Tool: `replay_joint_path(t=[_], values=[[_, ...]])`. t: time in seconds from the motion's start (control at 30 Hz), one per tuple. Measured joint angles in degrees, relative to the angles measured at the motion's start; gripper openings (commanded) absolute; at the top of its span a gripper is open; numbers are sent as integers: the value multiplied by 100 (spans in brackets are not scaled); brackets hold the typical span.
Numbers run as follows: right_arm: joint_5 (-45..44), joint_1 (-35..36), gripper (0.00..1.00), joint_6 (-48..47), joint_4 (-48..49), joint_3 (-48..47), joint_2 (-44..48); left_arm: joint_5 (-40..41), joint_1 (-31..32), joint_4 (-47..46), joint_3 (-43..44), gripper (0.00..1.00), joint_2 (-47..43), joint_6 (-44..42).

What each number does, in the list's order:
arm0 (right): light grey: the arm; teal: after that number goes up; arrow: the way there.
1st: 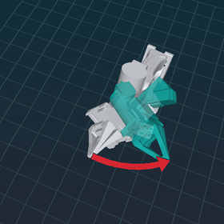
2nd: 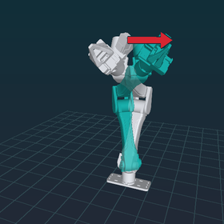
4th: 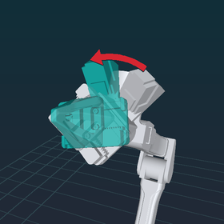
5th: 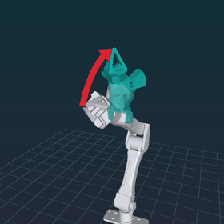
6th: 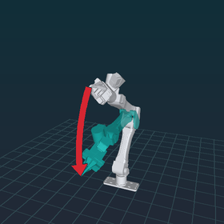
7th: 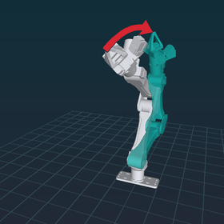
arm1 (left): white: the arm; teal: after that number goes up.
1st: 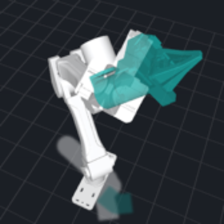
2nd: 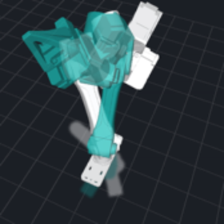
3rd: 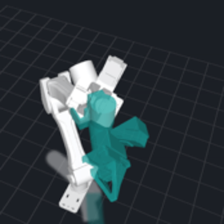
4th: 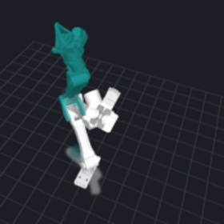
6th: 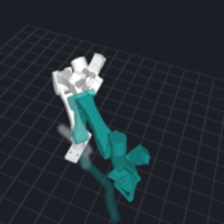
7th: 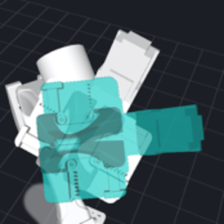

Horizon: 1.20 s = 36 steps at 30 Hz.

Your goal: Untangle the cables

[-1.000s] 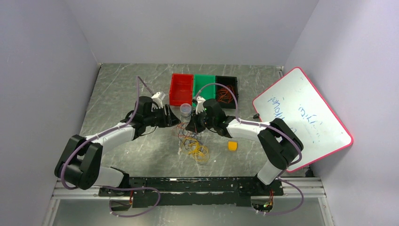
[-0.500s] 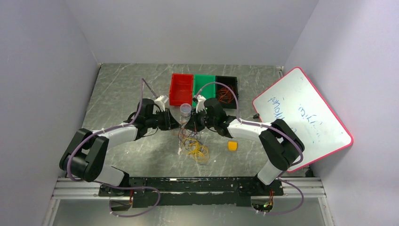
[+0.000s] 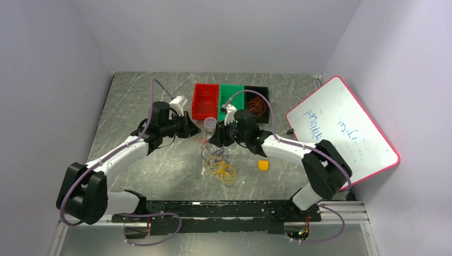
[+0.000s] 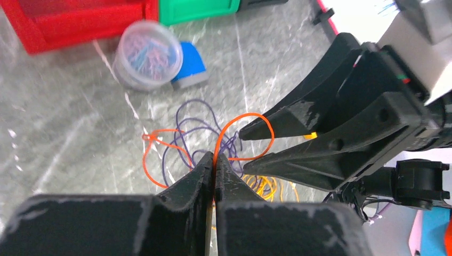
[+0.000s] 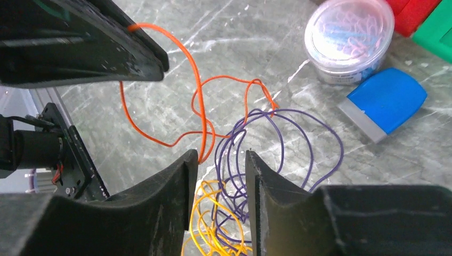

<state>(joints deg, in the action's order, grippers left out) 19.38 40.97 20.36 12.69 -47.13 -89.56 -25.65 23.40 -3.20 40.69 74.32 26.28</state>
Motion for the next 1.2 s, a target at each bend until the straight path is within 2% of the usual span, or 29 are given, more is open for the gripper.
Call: replay_joint_path(t=[0.17, 0.4, 0.73, 1.03, 1.2], values=[[-85, 0, 53, -63, -2, -7, 304, 109, 0, 540, 557, 7, -295, -326], [-120, 0, 55, -328, 361, -11, 699, 293, 0, 1058, 1067, 7, -680, -619], [116, 31, 59, -546, 1132, -310, 505, 518, 0, 1484, 1668, 7, -981, -675], [367, 192, 55, -719, 1381, -822, -98, 474, 0, 1657, 2393, 7, -1154, -555], [439, 282, 48, -734, 1541, -1102, -483, 234, 0, 1794, 2951, 7, -1152, -367]])
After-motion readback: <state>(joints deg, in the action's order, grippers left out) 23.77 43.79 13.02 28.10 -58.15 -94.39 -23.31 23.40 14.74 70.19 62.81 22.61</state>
